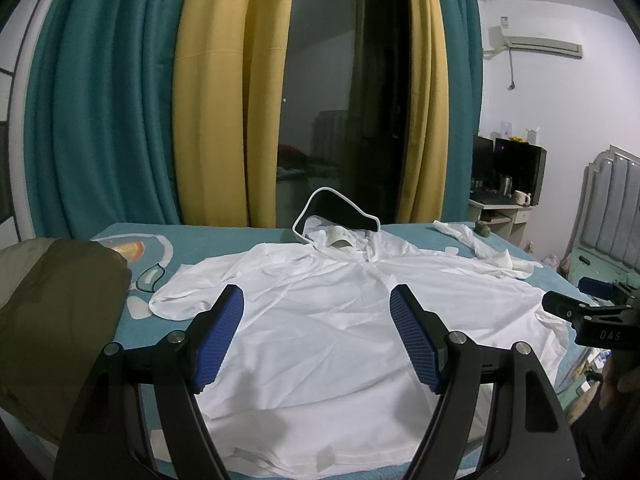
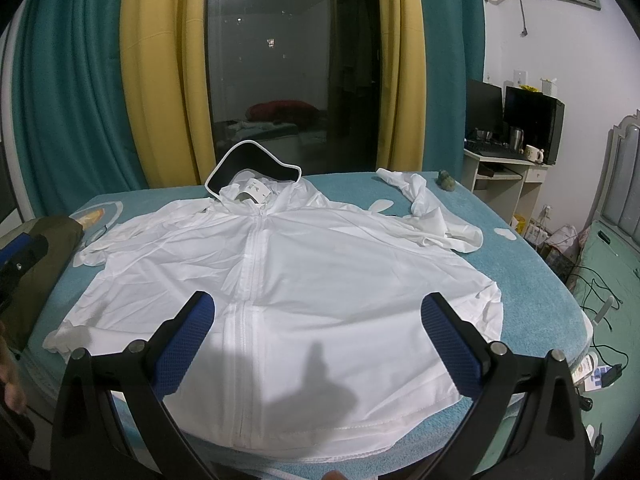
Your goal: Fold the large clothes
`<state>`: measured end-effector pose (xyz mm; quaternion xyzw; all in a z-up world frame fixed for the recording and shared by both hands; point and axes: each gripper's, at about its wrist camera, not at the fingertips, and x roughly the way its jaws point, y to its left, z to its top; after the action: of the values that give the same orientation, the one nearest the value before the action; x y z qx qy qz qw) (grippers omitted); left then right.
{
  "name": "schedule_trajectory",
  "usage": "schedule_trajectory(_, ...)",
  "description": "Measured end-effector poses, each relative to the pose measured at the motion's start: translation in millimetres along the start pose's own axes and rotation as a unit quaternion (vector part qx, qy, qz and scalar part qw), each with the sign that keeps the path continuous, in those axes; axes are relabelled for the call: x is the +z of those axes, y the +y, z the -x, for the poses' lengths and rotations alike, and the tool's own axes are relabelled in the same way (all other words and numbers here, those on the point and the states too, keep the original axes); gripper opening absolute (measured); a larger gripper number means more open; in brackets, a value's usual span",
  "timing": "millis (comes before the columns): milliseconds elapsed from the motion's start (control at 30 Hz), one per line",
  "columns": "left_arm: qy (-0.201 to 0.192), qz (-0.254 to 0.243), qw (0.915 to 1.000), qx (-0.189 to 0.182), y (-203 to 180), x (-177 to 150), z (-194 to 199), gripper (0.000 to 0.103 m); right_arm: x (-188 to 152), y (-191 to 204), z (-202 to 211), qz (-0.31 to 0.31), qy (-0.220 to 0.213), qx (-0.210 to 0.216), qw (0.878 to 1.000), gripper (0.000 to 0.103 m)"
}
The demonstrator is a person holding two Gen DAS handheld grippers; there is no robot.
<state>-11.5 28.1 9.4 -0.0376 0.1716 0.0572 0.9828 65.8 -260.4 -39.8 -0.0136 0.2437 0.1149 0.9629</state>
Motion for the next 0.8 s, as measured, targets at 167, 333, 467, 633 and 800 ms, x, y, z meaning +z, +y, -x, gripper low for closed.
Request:
schedule_trajectory(167,0.0,0.0,1.0,0.0,-0.2,0.8,-0.1,0.078,-0.3,0.0,-0.2,0.0,0.0,0.0,1.0,0.102)
schedule_trajectory(333,0.0,0.002,1.0,-0.002,-0.3,0.6,-0.4,0.078,-0.3,-1.0,-0.2,0.0,0.002,-0.001,1.0,0.102)
schedule_trajectory(467,0.005,0.002,1.0,-0.001,-0.6,1.3,-4.1,0.078,-1.0,-2.1,-1.0,-0.001,0.003,-0.002,1.0,0.102)
schedule_trajectory(633,0.006,0.002,1.0,-0.001,-1.4,0.2,-4.0,0.078,-2.0,-3.8,-3.7,0.0,0.009,-0.001,1.0,0.102)
schedule_trajectory(800,0.016,0.001,0.9999,0.004,4.8,2.3,-16.0,0.078,7.4,0.1,-18.0,0.009,0.017,0.001,1.0,0.102)
